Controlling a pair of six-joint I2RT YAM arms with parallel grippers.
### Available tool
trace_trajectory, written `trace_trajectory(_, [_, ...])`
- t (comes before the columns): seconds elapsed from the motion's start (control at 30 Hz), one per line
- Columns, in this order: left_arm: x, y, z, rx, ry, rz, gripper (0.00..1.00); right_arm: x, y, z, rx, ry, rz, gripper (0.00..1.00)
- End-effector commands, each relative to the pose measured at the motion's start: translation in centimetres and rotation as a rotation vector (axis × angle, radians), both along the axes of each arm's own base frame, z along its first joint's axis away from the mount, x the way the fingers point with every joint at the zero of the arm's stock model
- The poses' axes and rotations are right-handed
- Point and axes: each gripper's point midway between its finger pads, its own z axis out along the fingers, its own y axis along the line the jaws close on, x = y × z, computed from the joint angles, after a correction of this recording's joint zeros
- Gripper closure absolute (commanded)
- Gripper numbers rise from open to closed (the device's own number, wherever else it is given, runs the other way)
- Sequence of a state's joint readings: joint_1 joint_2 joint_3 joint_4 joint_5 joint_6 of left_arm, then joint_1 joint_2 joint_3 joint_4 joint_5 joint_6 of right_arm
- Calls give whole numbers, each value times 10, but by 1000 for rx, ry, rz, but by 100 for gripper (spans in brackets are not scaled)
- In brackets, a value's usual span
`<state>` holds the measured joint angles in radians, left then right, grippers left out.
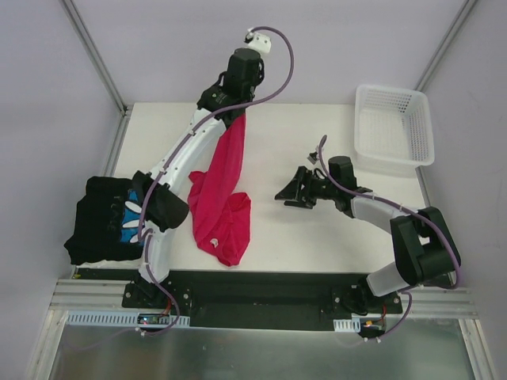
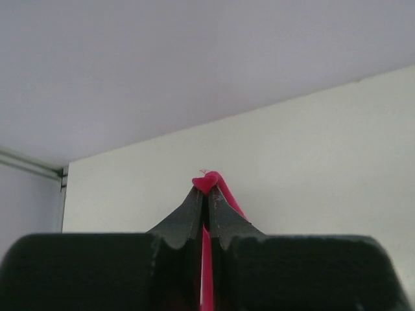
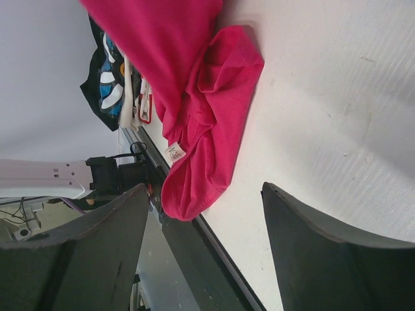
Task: Fold and stack the t-shirts
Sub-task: Flatten out the tshirt
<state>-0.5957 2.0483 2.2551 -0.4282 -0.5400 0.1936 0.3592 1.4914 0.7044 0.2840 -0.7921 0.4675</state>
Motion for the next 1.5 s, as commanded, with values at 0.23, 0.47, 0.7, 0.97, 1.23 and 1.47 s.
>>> trace_trajectory(0.23, [-68,25,136,-174,-212,-42,100,7,16,-12,4,-1,34,28])
trace_trajectory(0.47, [-91,38,135,-213,-204,-40,100,18,43,-34,-28,13,66,28])
trace_trajectory(0.7, [-95,40,120,-205,-171,-34,100,54,60,-56,-27,35,46,28])
trace_trajectory(0.97, [-100,48,118,-194,-170,-17,100,90,85,-70,-3,51,50,29])
trace_trajectory(1.23, [-106,59,127,-168,-193,7,100,87,102,-81,43,101,58,35])
trace_trajectory(1.47, [-106,63,129,-154,-206,15,100,72,103,-87,65,130,56,40])
